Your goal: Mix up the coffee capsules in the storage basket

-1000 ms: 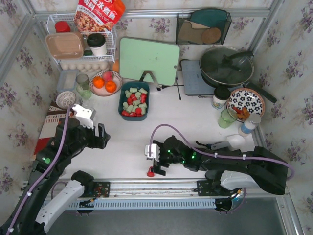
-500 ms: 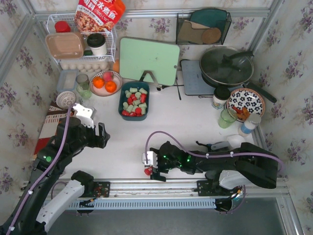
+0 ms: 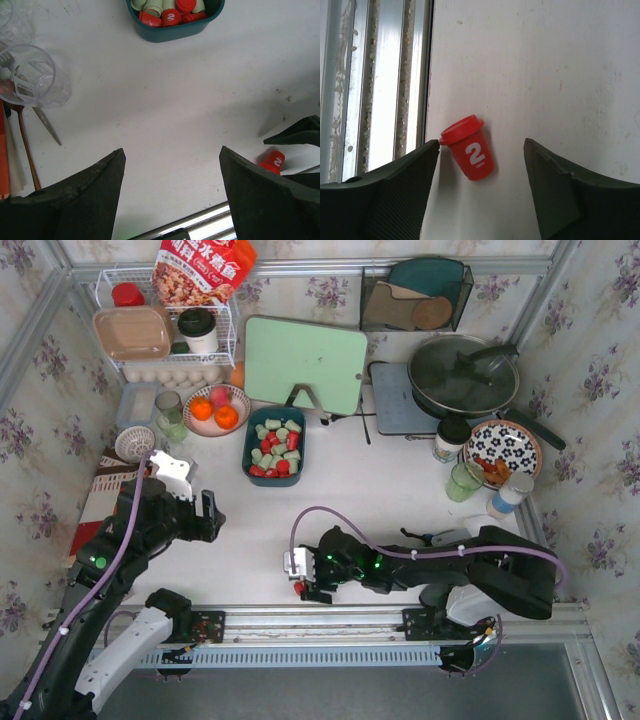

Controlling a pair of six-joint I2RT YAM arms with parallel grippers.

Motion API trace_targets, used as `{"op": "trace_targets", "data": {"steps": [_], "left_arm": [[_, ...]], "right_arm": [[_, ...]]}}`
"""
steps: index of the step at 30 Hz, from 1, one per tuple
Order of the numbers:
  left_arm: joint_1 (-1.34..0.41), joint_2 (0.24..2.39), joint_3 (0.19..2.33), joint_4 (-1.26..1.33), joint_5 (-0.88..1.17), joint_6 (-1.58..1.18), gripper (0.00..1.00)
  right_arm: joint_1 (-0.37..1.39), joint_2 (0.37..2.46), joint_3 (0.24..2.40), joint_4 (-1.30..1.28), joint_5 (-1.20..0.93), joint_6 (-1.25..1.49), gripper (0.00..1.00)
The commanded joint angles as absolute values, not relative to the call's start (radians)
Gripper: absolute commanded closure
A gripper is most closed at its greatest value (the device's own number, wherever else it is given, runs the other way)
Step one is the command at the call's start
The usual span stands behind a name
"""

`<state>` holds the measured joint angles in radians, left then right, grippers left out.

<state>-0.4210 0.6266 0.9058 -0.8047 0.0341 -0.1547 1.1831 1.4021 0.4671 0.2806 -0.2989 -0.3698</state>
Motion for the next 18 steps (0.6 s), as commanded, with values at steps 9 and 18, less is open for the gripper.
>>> {"op": "trace_targets", "data": {"steps": [9, 18], "left_arm": [[-0.416, 0.629, 0.902, -0.774, 0.049, -0.147, 0.22], [-0.414, 0.632, 0.903, -0.772, 0.052, -0.148, 0.22]], "right_arm": [[1.187, 1.474, 0.524, 0.246, -0.355, -0.429, 0.6], [1.186, 1.442, 0.543, 0.215, -0.262, -0.445, 0.83]]}}
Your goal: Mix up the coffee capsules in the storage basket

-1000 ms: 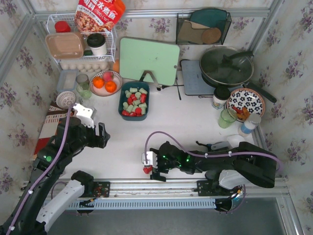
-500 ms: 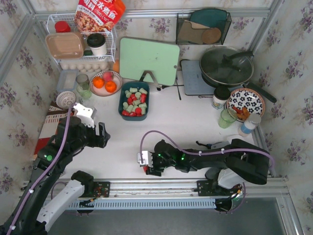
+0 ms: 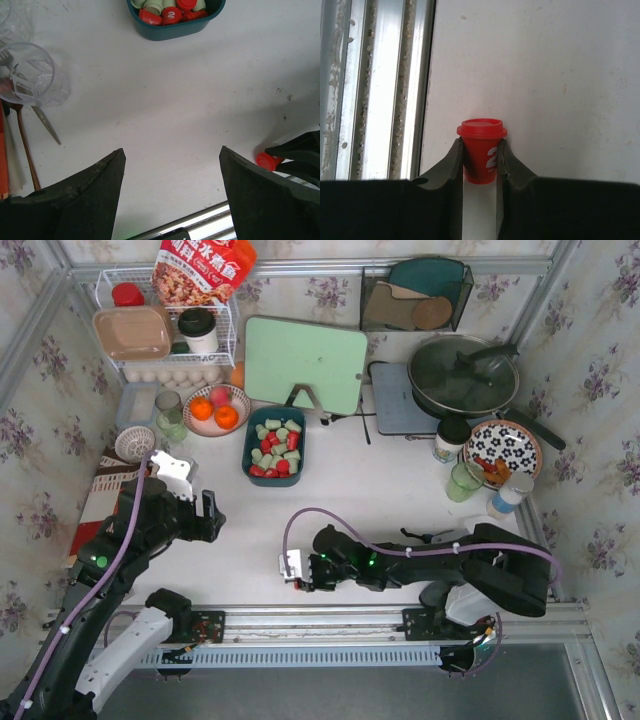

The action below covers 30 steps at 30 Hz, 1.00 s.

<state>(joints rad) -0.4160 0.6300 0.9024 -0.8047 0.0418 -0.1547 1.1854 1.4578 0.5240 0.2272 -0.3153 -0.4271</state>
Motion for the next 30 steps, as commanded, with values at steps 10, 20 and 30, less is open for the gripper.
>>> {"op": "trace_targets", "data": {"steps": [10, 20, 30], "left_arm": [[-0.407, 0.626, 0.907, -0.774, 0.054, -0.152, 0.22], [-0.403, 0.606, 0.907, -0.774, 0.052, -0.159, 0.22], [-0.395, 0.617, 0.908, -0.771, 0.071, -0.163, 0.22]], "right_arm": [[1.039, 1.409, 0.715, 0.281, -0.148, -0.409, 0.86], [0.791, 1.718, 1.081, 0.47, -0.006, -0.332, 0.91], [0.716, 2.163, 1.514, 0.567, 0.024, -0.246, 0.9]]}}
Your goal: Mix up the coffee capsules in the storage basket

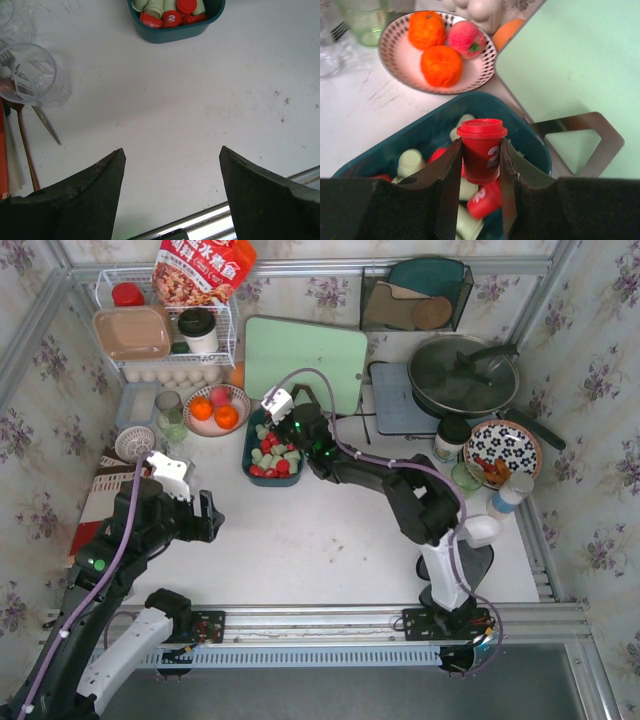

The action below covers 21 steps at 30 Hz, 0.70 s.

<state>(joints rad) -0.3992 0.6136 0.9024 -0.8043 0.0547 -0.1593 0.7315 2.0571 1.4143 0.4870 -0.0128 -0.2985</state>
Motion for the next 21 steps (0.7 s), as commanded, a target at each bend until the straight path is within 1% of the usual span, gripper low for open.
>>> {"op": "trace_targets", "data": {"steps": [1, 8, 9, 12, 15, 21], "left_arm": [[-0.394, 0.618, 0.909, -0.771, 0.073, -0.164, 0.22], [-0.385, 0.636, 0.911, -0.769, 0.082, -0.165, 0.22], [-0.384, 0.638, 0.91, -0.77, 0.083, -0.166, 0.22], [-0.379, 0.64, 0.91, -0.771, 0.082, -0.166, 0.22], [-0.376, 0.64, 0.908, -0.771, 0.079, -0.165, 0.22], [-0.373, 0.645, 0.908, -0.771, 0.078, -0.167, 0.22]], "right_arm": [[0.711, 2.193, 1.543, 0.575, 0.028, -0.238, 0.9], [0.68, 2.348, 1.69, 0.587, -0.095, -0.171, 0.83], [0.68, 2.361, 1.699, 0.586, -0.094, -0.166, 0.79], [0.68, 2.376, 1.704, 0.589, -0.074, -0.142, 0.59], [0.68, 2.373, 1.692, 0.583, -0.047, -0.129, 0.43], [0.679, 2.3, 1.617, 0.588, -0.036, -0.125, 0.23]]}}
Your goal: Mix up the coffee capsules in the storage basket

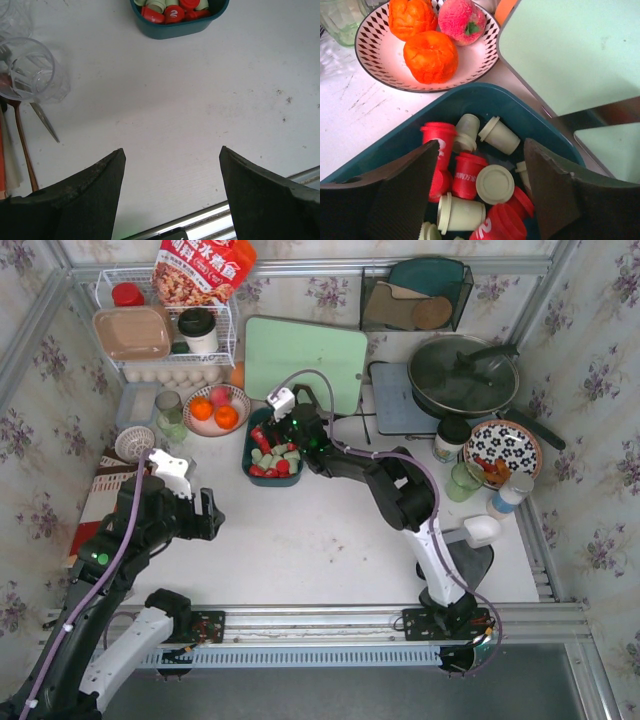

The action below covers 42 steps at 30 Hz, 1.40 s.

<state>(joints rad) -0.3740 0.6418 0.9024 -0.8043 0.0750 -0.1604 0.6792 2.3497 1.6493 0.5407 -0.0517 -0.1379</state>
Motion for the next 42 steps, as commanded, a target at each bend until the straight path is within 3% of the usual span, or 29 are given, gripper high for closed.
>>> {"op": "trace_targets", "data": {"steps": [1, 9, 21, 35, 42], "left_arm": [[-0.373, 0.646, 0.909, -0.77, 0.079, -0.167, 0.22], [-0.365, 0.642, 0.912, -0.77, 0.085, -0.171, 0.22], [-0.311, 0.663, 0.921, -0.758, 0.154, -0.189, 0.22], [-0.252, 0.73, 0.937, -0.771, 0.196, -0.212, 0.22], [-0.244, 0.751, 0.938, -0.775, 0.198, -0.214, 0.21]], "right_arm": [[0.68, 2.279, 1.6, 0.589, -0.034, -0.124, 0.2], [0.68, 2.051, 1.376, 0.613, 0.025, -0.139, 0.13], [0.679, 1.667, 1.019, 0.621, 0.29, -0.253, 0.0], [0.659, 1.313, 0.595, 0.953, 0.665, -0.214, 0.0], [0.537, 1.138, 0.4, 1.029, 0.781, -0.11, 0.0]]}}
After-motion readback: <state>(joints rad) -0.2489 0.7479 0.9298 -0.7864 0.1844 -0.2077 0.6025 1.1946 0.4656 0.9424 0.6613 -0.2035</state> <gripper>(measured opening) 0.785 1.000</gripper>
